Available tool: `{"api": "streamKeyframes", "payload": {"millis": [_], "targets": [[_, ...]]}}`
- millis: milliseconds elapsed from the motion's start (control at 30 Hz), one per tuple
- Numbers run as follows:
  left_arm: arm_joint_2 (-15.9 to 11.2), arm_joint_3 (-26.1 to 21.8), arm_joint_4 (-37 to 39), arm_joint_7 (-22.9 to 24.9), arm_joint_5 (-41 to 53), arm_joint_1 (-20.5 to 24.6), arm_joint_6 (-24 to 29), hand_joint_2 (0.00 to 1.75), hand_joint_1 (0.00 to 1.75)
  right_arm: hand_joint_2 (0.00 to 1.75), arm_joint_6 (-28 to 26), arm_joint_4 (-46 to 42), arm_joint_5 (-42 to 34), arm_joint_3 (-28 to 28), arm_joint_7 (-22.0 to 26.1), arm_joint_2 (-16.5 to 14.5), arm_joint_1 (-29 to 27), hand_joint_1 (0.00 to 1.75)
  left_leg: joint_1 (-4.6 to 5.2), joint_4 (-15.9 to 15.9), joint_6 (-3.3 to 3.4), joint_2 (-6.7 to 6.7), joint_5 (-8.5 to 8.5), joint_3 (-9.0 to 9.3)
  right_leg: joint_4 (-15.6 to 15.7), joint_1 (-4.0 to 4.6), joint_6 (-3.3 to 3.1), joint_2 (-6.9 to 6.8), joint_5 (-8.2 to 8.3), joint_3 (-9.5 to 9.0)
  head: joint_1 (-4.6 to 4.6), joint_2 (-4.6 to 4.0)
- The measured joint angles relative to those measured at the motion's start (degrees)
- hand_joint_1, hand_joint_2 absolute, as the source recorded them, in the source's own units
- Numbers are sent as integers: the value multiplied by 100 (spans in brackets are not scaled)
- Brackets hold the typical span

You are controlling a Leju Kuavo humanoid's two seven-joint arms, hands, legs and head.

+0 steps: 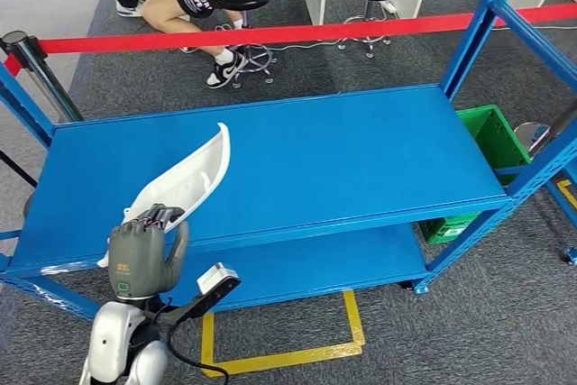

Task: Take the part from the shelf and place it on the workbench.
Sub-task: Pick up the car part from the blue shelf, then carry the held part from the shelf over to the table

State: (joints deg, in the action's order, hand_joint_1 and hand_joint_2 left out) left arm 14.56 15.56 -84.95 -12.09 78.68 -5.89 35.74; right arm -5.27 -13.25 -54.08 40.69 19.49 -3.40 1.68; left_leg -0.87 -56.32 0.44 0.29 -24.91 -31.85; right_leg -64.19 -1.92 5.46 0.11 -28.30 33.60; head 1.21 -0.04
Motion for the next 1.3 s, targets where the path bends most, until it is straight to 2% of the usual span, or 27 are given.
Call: {"api": "streamKeyframes", "payload": {"millis": [67, 167, 200, 267, 333, 367, 400, 433, 467, 500, 567, 633, 700, 733, 767, 833, 867, 900, 933, 967, 1033, 1067, 1100, 1167, 1200, 1233, 1300], "targets": [[11, 23, -67, 38, 43, -48, 49, 175, 175, 175, -131, 0, 0, 37, -55, 8, 21, 0, 9, -55, -89, -5, 2, -31, 473, 8, -40, 7, 105, -285, 11, 1], [18, 40, -128, 47, 61, -95, 85, 175, 175, 175, -203, 0, 1, 63, -95, 18, 34, 0, 11, -90, -201, -10, 39, -73, 471, 20, -202, 45, 110, -214, 1, 1], [18, 43, -142, 47, 62, -106, 92, 175, 175, 175, -212, -1, 1, 72, -96, 20, 36, 0, 3, -125, -231, -10, -17, -105, 461, 24, -255, 49, 135, -173, -6, 1], [18, 52, -166, 47, 62, -117, 100, 175, 175, 175, -223, -3, 1, 87, -98, 26, 35, 0, -5, -472, -272, -10, -367, -264, 466, 28, -357, 45, 211, -71, -22, 1], [9, 63, -180, 73, 62, -122, 120, 175, 175, 175, -249, -5, 1, 92, -104, 34, 34, 0, -2, -1206, -282, -10, -857, -532, 465, 53, -416, 43, 301, 59, -37, 1], [-4, 69, -181, 101, 62, -125, 144, 175, 175, 175, -271, -6, 1, 96, -99, 36, 32, 0, -1, -1524, -275, -10, -997, -624, 463, 70, -428, 42, 348, 127, -40, 1], [-21, 75, -181, 134, 62, -127, 178, 175, 175, 175, -290, -7, 1, 102, -79, 36, 30, 0, 4, -1685, -258, -11, -1018, -635, 462, 89, -433, 41, 396, 193, -40, 1], [-39, 82, -181, 166, 62, -130, 214, 175, 175, 175, -296, -7, 1, 112, -44, 37, 27, 0, 14, -1638, -229, -11, -923, -545, 462, 106, -433, 44, 444, 255, -39, 1], [-54, 91, -181, 190, 61, -131, 249, 175, 175, 175, -288, -7, 1, 126, -2, 37, 25, 0, 29, -1397, -188, -14, -760, -356, 462, 121, -428, 49, 491, 309, -40, 1], [-63, 101, -183, 211, 61, -133, 279, 175, 175, 175, -273, -7, 1, 144, 42, 36, 26, 0, 52, -1028, -134, -31, -611, -93, 462, 129, -420, 57, 538, 352, -39, 1], [-76, 121, -203, 240, 60, -150, 329, 175, 175, 175, -242, -7, 0, 176, 105, 36, 29, 0, 91, -290, -48, -93, -512, 384, 467, 146, -377, 93, 638, 419, -34, 1], [-94, 124, -251, 264, 58, -226, 378, 175, 175, 175, -215, -8, 0, 189, 149, 36, 30, 0, 117, 23, -22, -117, -534, 535, 508, 145, -311, 132, 755, 449, -31, 1], [-120, 117, -314, 287, 33, -346, 407, 175, 175, 175, -199, -8, 1, 191, 186, 42, 10, 0, 109, 67, 15, -53, -442, 476, 542, 131, -244, 150, 802, 477, -34, 0], [-131, 112, -350, 296, 7, -407, 411, 175, 175, 175, -197, -7, -1, 192, 200, 43, -6, 0, 98, 83, 53, -17, -384, 436, 472, 127, -218, 136, 690, 520, -23, 0], [-138, 103, -384, 300, -27, -464, 414, 175, 175, 175, -197, -5, -11, 193, 213, 43, -22, 0, 85, 100, 89, 22, -321, 385, 278, 125, -195, 108, 471, 590, -12, -1], [-144, 68, -441, 291, -95, -574, 417, 175, 175, 175, -198, -4, -40, 194, 226, 37, -36, 0, 88, 97, 128, 93, -213, 258, -416, 119, -156, 52, -96, 767, 11, 1], [-144, 42, -456, 258, -149, -622, 417, 175, 175, 175, -198, -4, -51, 197, 232, 36, -37, 0, 91, 94, 130, 138, -159, 191, -772, 118, -134, 42, -270, 823, 12, 1], [-145, 14, -464, 204, -222, -664, 417, 175, 175, 175, -197, -4, -54, 205, 236, 36, -34, 0, 94, 90, 128, 189, -108, 124, -999, 118, -118, 38, -304, 816, 10, 1], [-146, -15, -466, 129, -313, -697, 417, 175, 175, 175, -197, -4, -52, 219, 239, 36, -31, 0, 95, 85, 120, 243, -63, 61, -1035, 117, -105, 26, -211, 714, 11, 1], [-147, -43, -467, 52, -399, -722, 417, 175, 175, 175, -196, -5, -51, 235, 243, 35, -28, 0, 92, 75, 107, 295, -23, 4, -858, 113, -93, -11, -47, 504, 9, 1], [-149, -87, -472, -53, -508, -751, 418, 175, 175, 175, -197, -9, -56, 268, 247, 33, -1, 0, 98, 29, 56, 395, 38, -89, -66, 130, -57, -230, 101, -106, 15, 1], [-148, -109, -478, -85, -536, -762, 419, 175, 175, 175, -197, -13, -60, 281, 248, 31, 19, 0, 110, 4, 28, 446, 63, -118, 299, 149, -73, -333, 73, -343, 12, 1], [-145, -127, -484, -125, -567, -769, 421, 175, 175, 175, -197, -16, -63, 294, 248, 27, 37, 0, 122, -18, 3, 498, 89, -136, 542, 171, -99, -393, 6, -468, 8, 1], [-129, -159, -490, -239, -646, -773, 424, 175, 175, 175, -201, -19, -64, 331, 251, 19, 44, 0, 129, -34, -38, 614, 143, -149, 645, 189, -218, -319, -2, -426, -8, 2], [-119, -170, -489, -305, -690, -770, 424, 175, 175, 175, -208, -19, -63, 354, 253, 10, 38, 0, 119, -46, -67, 607, 126, -160, 647, 182, -271, -260, 31, -378, -11, 2], [-109, -182, -488, -363, -729, -768, 424, 175, 175, 175, -220, -19, -63, 375, 254, 3, 37, 0, 110, -103, -102, 524, 26, -185, 647, 171, -332, -205, 78, -333, -15, 2], [-95, -222, -484, -473, -803, -764, 424, 175, 175, 175, -253, -22, -64, 425, 246, -11, 60, 0, 92, -535, -166, 229, -444, -331, 650, 148, -421, -88, 203, -219, -28, 2]]}}
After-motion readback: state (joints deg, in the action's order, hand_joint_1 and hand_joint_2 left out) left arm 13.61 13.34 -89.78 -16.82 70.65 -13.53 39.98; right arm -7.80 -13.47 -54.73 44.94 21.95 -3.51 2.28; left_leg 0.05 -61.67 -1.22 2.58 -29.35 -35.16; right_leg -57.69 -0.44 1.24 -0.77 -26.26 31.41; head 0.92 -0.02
